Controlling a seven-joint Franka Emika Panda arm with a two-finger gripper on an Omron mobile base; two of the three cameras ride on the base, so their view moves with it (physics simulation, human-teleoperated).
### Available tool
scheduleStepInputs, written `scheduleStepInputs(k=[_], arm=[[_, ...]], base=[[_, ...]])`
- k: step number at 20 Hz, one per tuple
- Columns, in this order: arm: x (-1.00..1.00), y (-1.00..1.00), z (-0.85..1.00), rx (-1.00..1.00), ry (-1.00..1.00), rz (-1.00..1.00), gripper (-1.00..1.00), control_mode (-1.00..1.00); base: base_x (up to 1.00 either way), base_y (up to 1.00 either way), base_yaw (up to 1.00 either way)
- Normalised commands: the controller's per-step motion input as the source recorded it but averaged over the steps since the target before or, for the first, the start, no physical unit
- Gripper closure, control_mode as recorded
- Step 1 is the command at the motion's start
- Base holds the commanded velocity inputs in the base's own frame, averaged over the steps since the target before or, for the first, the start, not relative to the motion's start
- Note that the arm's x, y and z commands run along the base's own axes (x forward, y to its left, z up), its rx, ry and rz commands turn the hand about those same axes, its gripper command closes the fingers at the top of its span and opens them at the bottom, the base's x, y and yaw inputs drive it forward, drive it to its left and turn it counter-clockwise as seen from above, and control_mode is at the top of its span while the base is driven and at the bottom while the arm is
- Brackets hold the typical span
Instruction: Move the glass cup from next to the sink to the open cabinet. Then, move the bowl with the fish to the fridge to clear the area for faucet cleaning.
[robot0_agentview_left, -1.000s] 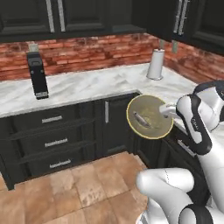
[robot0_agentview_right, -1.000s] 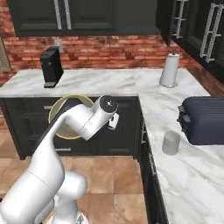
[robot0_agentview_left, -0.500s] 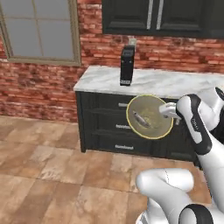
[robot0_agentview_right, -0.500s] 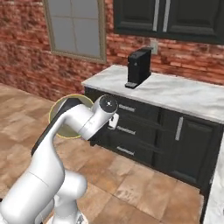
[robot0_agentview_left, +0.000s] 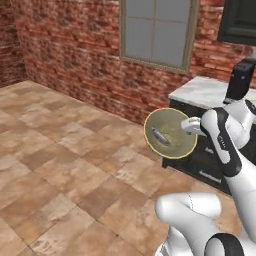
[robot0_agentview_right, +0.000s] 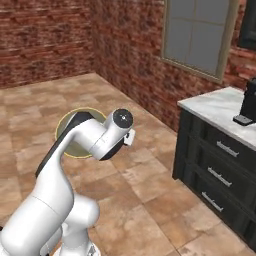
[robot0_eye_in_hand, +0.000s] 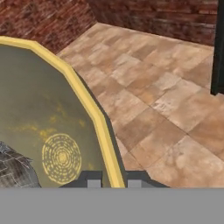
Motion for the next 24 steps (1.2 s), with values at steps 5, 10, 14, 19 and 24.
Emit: scheduleStepInputs(k=[5, 10, 14, 19, 24], arm=[[0.00, 0.00, 0.00, 0.00, 0.00, 0.00, 1.00, 1.00], [0.00, 0.00, 0.00, 0.00, 0.00, 0.00, 1.00, 1.00], [0.00, 0.00, 0.00, 0.00, 0.00, 0.00, 1.00, 1.00], [0.00, 0.00, 0.00, 0.00, 0.00, 0.00, 1.00, 1.00], [0.00, 0.00, 0.00, 0.00, 0.00, 0.00, 1.00, 1.00]], base=[[0.05, 0.06, 0.81], [0.02, 0.16, 0.79], [0.12, 0.39, 0.70], [0.45, 0.69, 0.52], [0.72, 0.89, 0.40]])
